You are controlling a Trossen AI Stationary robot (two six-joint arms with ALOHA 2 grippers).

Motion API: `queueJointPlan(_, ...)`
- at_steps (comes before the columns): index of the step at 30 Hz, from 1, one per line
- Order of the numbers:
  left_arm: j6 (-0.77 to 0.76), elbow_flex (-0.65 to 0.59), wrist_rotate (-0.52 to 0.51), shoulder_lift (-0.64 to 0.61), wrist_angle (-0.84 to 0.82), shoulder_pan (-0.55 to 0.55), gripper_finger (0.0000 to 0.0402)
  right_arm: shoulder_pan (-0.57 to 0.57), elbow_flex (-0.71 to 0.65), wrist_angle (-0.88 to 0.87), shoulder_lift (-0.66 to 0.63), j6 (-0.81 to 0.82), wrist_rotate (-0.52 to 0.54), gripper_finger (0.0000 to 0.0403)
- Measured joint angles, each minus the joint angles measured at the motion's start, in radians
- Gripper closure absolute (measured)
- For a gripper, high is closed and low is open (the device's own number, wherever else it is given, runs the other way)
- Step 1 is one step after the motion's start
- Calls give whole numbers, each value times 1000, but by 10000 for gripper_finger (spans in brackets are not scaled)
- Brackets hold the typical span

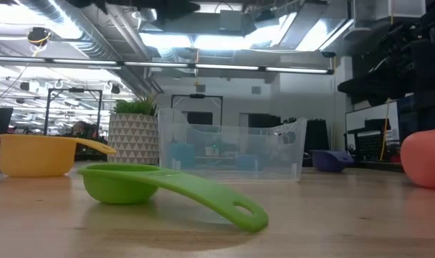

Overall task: Nest measuring cups in basket
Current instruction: Prepare the light blue measuring cup

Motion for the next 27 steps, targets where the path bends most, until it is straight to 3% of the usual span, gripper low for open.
queueJointPlan(7, -75, 124, -72, 163, -16, 64, 132, 0, 0, 0, 0, 0, 0, 340)
queueJointPlan(19, 81, 517, -46, 453, -590, 95, 134, 0, 0, 0, 0, 0, 0, 340)
queueJointPlan(27, 110, 568, -46, 567, -774, 96, 134, 0, 0, 0, 0, 3, 0, 340)
